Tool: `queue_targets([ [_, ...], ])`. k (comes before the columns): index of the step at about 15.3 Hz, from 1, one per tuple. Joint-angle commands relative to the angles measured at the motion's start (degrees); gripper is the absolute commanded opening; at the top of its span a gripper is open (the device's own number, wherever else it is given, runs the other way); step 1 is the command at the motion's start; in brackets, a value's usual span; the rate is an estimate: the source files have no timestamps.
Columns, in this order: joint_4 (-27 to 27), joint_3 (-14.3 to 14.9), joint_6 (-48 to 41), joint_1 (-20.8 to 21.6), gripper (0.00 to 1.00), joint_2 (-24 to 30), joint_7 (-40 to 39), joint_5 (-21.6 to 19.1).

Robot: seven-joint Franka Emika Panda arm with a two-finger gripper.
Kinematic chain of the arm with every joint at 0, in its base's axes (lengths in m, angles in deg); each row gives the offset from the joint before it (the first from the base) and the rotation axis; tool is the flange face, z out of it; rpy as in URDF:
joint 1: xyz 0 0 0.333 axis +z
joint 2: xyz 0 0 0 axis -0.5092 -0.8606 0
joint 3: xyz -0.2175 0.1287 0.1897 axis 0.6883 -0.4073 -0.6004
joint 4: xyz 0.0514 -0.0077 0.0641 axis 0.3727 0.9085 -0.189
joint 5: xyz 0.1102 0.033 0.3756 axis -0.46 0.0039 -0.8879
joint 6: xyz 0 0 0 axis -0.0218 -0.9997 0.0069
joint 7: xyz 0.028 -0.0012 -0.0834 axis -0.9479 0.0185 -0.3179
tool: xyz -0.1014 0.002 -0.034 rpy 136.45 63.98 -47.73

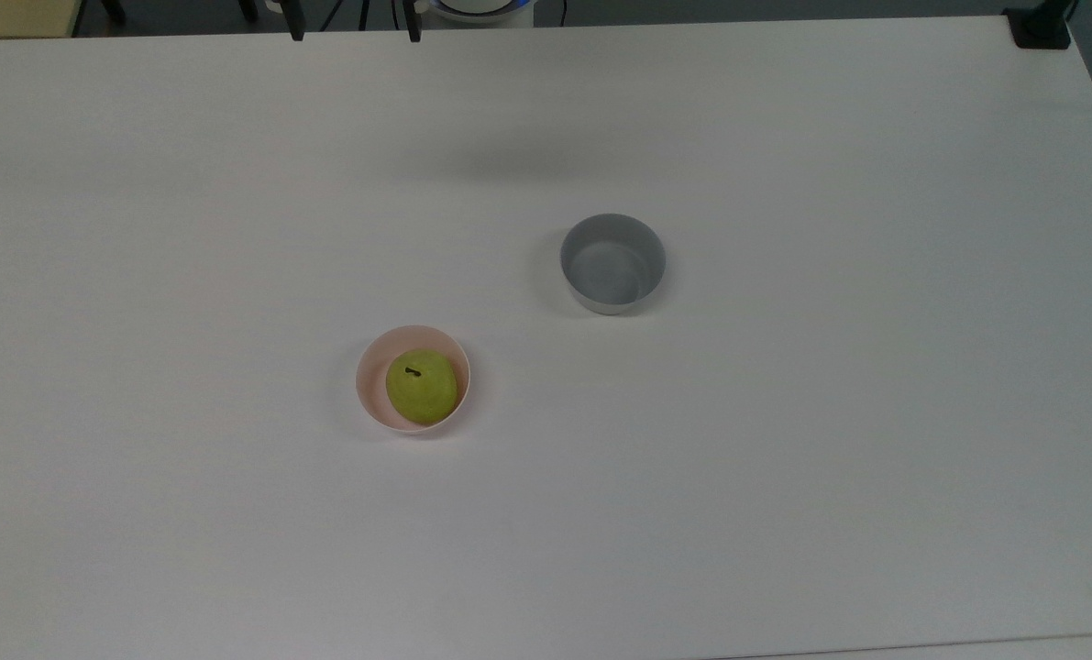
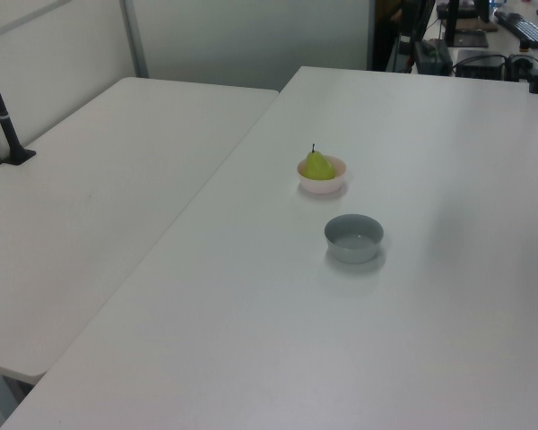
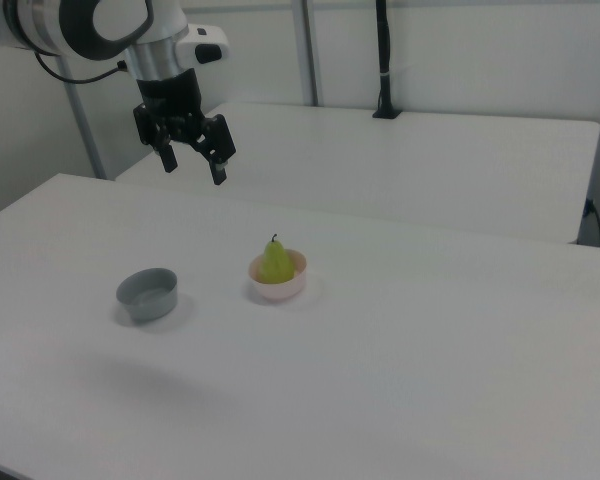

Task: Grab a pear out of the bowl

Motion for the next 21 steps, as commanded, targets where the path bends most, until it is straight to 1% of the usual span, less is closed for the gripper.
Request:
queue_targets([
  [1,1.34,1.36,1.53,1.21,1.0,0.81,-1.19,-0.72],
  [4,1.25,1.53,1.53,0.86,1.0,0.46,-1.45,-0.63],
  [7,0.03,1.53,1.88,0.33,1.0,-1.21,-6.88,-0.37],
  [9,-2.51,1.53,1.88,-0.02,1.0,-3.75,-11.89,-0.02],
  [13,-9.1,1.62,1.89,0.06,1.0,-10.43,-12.61,2.7],
  [14,-9.9,1.62,2.23,0.15,1.0,-12.1,-12.53,3.4],
  [15,-11.04,1.53,6.24,0.15,1.0,-14.46,-11.48,3.06],
  [16,-11.05,1.53,8.63,0.41,1.0,-15.53,-9.21,3.06],
  [18,-11.14,1.45,9.88,1.46,1.0,-18.25,-3.15,3.41],
  [21,-11.23,1.36,11.99,3.66,1.0,-21.6,-0.67,4.02],
])
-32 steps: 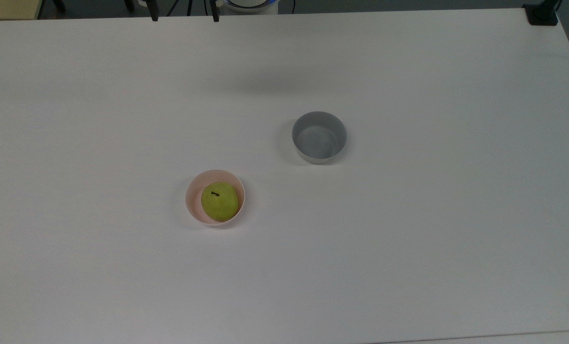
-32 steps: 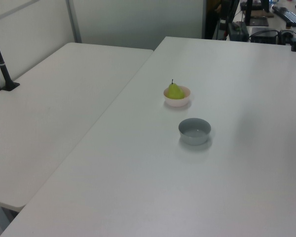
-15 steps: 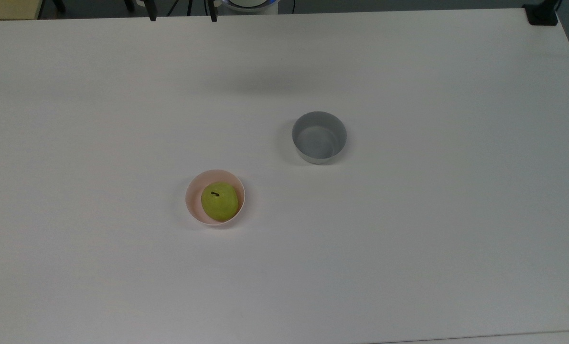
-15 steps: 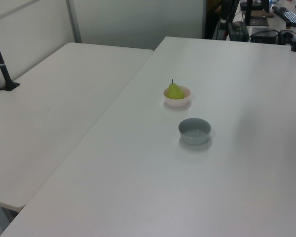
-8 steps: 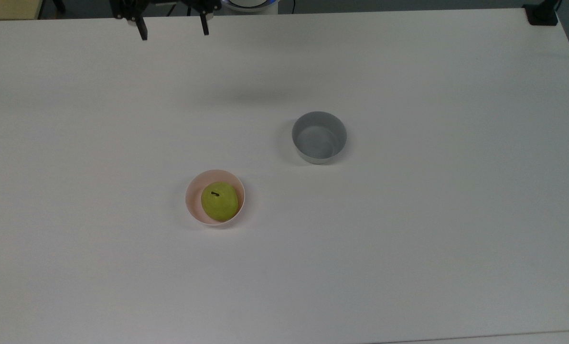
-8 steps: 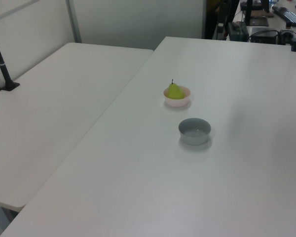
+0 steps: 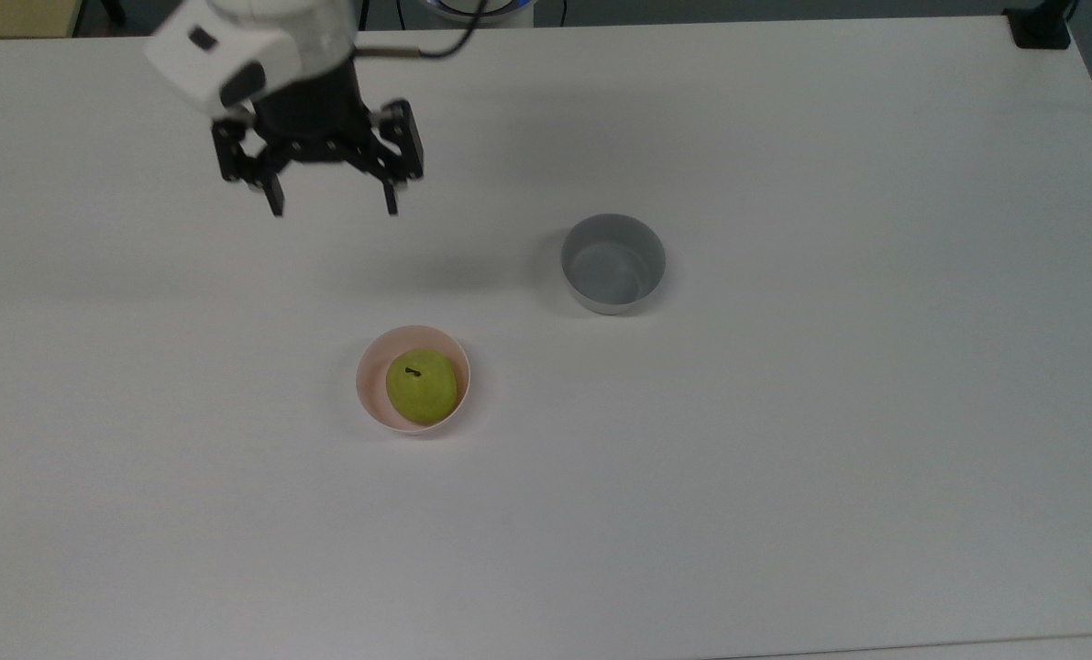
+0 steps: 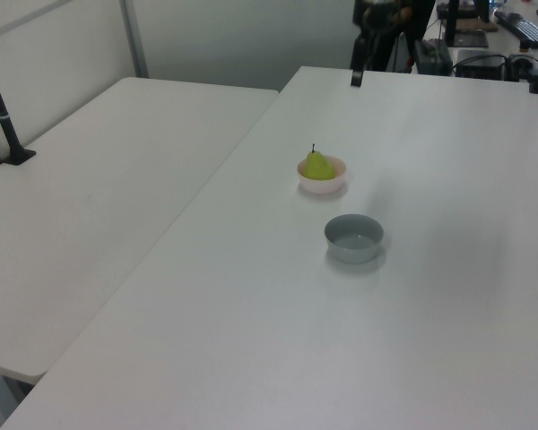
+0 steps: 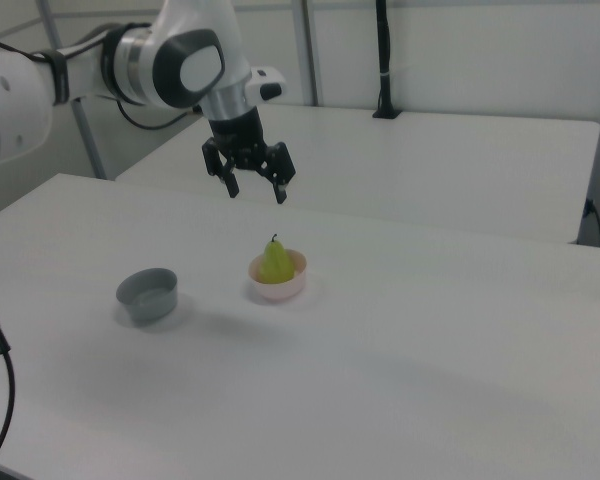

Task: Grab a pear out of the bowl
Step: 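Move the open gripper over the pear in the pink bowl and lower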

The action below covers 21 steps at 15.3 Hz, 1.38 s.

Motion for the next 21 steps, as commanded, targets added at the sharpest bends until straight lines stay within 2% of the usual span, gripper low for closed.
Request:
queue_targets([
  [1,-1.78,0.43,1.87,3.71,1.0,-4.45,5.98,2.23],
  [5,-2.13,0.44,6.0,4.07,1.0,-8.41,12.67,3.03],
  [10,-1.87,0.43,12.94,5.04,1.0,-12.63,14.69,5.75],
  [21,-0.99,0.35,18.75,5.21,1.0,-17.11,14.79,5.66],
])
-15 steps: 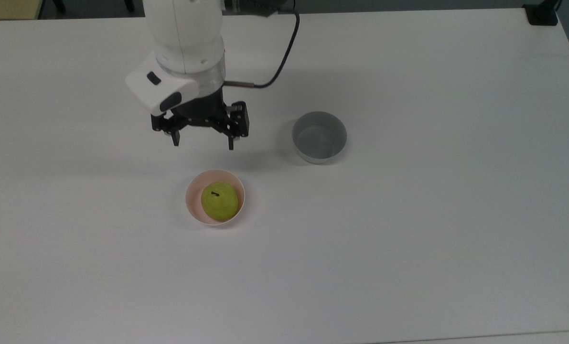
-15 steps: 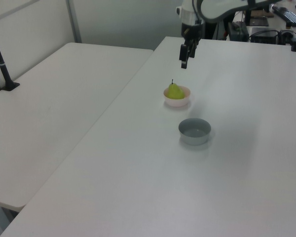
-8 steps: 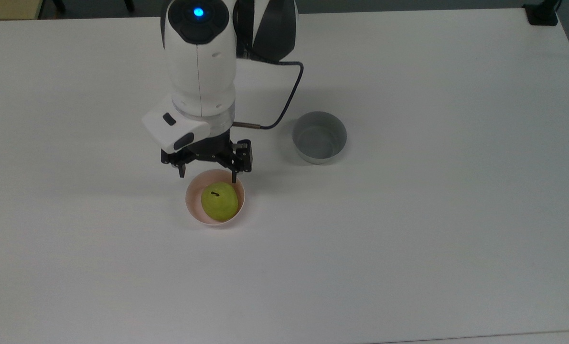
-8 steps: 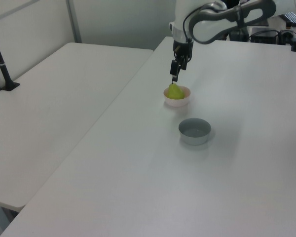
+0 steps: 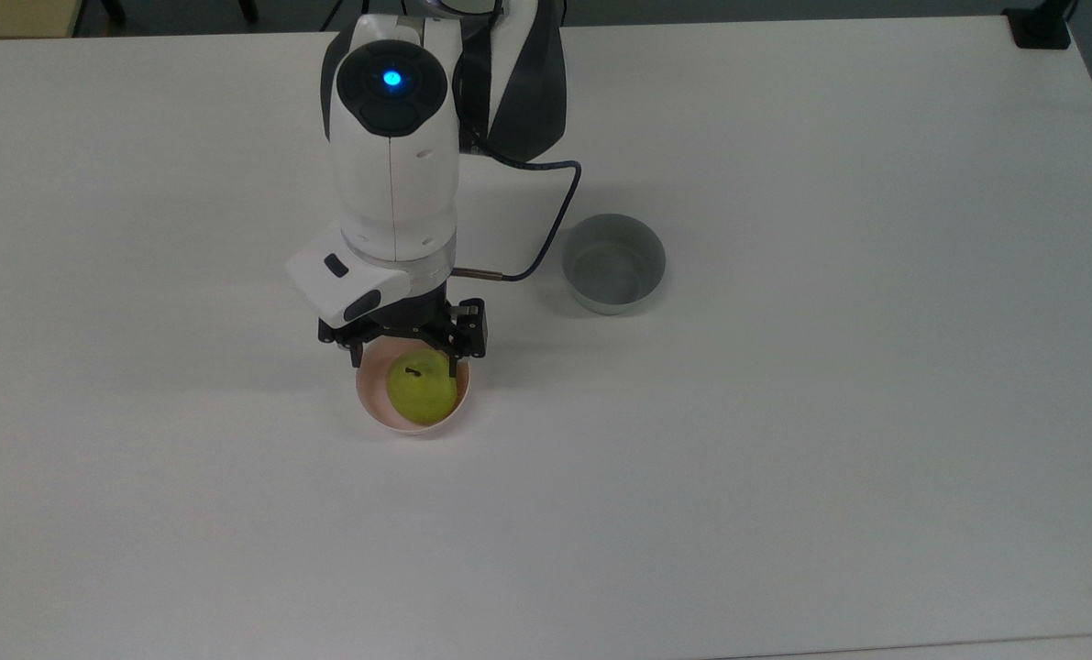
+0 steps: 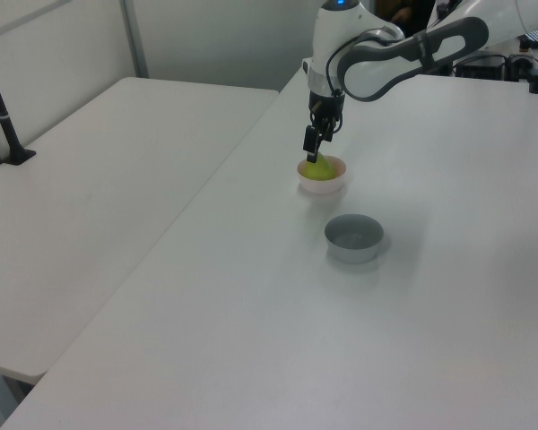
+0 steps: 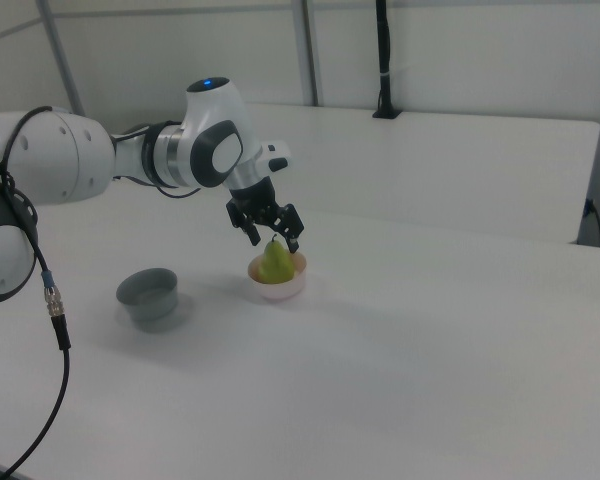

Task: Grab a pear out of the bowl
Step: 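Close the gripper around the green pear's body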

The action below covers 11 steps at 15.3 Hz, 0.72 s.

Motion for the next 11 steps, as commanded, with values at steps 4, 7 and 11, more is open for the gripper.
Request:
queue_targets([
  [4,0.62,0.42,3.29,1.25,0.71,-1.73,1.3,1.03],
  [7,0.71,0.42,3.38,1.6,0.31,-1.65,1.22,0.94],
  [11,1.15,0.42,3.12,1.6,0.04,-1.12,0.95,0.94],
])
